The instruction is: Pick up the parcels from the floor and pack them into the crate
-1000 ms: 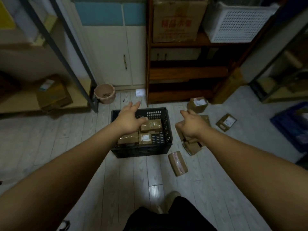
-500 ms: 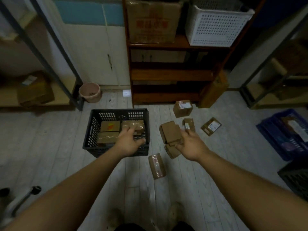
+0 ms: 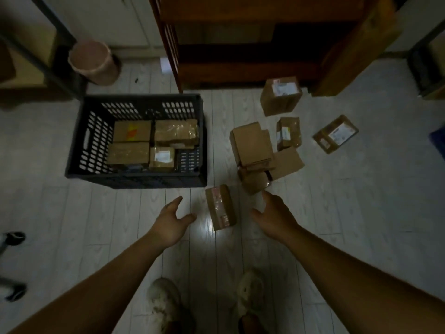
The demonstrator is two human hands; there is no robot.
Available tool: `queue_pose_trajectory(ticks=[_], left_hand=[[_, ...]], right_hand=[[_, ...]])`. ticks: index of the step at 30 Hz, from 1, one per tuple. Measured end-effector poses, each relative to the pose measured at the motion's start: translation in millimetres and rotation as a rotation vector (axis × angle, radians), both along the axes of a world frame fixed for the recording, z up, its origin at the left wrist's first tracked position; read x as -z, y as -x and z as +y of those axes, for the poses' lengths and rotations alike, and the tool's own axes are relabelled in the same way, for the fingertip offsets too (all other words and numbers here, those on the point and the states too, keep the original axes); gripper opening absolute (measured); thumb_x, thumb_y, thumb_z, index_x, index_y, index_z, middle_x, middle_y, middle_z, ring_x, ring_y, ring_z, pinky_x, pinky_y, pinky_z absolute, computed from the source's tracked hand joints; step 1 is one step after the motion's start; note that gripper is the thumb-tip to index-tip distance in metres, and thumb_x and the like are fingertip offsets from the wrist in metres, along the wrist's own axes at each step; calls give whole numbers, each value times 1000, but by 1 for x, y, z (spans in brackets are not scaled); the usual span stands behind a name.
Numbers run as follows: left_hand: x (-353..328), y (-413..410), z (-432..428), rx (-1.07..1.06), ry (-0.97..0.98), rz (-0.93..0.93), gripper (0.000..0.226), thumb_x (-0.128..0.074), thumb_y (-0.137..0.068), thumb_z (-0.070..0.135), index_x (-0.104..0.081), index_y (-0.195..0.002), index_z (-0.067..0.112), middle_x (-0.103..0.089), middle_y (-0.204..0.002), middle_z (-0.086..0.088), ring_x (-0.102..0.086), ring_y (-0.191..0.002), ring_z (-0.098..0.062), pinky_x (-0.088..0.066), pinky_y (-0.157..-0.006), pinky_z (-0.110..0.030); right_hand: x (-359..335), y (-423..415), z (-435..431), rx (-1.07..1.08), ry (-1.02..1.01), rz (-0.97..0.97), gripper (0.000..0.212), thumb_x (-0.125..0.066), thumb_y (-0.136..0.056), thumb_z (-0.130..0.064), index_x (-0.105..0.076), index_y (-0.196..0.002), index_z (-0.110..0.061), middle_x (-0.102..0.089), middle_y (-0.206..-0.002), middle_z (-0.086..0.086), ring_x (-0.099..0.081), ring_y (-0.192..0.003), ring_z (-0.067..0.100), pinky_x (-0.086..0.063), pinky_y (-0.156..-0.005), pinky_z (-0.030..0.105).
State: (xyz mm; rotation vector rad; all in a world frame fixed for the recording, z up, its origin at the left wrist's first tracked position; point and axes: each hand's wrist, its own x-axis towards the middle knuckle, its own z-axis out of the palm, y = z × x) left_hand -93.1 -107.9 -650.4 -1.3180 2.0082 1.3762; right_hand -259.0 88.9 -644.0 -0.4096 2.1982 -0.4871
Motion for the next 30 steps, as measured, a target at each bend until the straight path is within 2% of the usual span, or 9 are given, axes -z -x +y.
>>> queue_pose_trajectory(ticks=[3,7,9,13,15,17,20,23,30], left_hand=[[82,3,3,-83,-48,-7,72,-60,-88,37,-20,-147,28,-20,-155,-3,-30,-137,-24,-30,-100,-27],[188,6,16,-156,-110,-52,72,-59,-88,38,-19,-147,29,-23,-154,-5,-35,-133,-27,-37,-96,-30],[241,7,23,-180,-151,-63,70,-57,-89,38,-19,-147,27,-24,-154,-5,-35,-133,-27,-36,-97,-33],[329,13,35,-240,-213,-67,65,-52,-93,34,-19,-148,23,-29,-151,-8,-42,-127,-27,-37,-95,-29],[360,19,41,-267,-267,-71,64,-51,-93,35,-20,-147,21,-36,-147,-9,-50,-118,-24,-40,-98,-33],[379,25,47,-242,-344,-71,60,-50,-94,36,-25,-145,20,-49,-135,-6,-54,-92,-13,-45,-86,-32],[388,31,53,-209,-409,-76,64,-53,-92,36,-21,-146,25,-53,-124,-3,-47,-76,-6,-43,-63,-24],[373,31,55,-246,-414,-26,69,-56,-92,29,-14,-147,26,-48,-135,-9,-52,-79,-8,-49,-49,-20],[255,16,57,-205,-325,160,60,-60,-89,20,-25,-135,32,-54,-101,-2,-58,-77,-12,-45,-45,-12]], right_hand=[[82,-4,-4,-14,21,-34,60,-57,-89,-44,-36,-138,-18,-47,-134,6,-45,-81,0,-33,-61,8],[196,-14,-5,-28,-36,-81,70,-56,-89,-46,-26,-145,-15,-35,-145,11,-43,-125,27,-35,-91,27],[247,-19,-8,-15,-85,-121,75,-55,-89,-48,-23,-147,-13,-33,-147,13,-39,-129,30,-35,-94,30],[336,-29,-16,92,-89,-217,74,-53,-90,-50,-26,-145,-8,-38,-145,14,-45,-124,30,-34,-81,26],[371,-34,-20,191,-47,-271,81,-56,-89,-48,-16,-149,-10,-28,-151,13,-37,-132,31,-35,-94,27],[394,-39,-24,279,16,-355,85,-63,-86,-45,-15,-150,-15,-25,-153,10,-35,-135,30,-41,-101,36],[400,-49,-26,399,103,-450,78,-70,-83,-37,-28,-145,-16,-44,-142,8,-51,-117,23,-46,-64,17],[382,-57,-22,510,150,-409,70,-68,-86,-29,-29,-142,-13,-52,-124,5,-52,-85,10,-40,-49,8],[256,-67,-2,552,214,-262,40,-63,-88,-25,-41,-122,-20,-53,-92,-15,-52,-78,-1,-40,-56,16]])
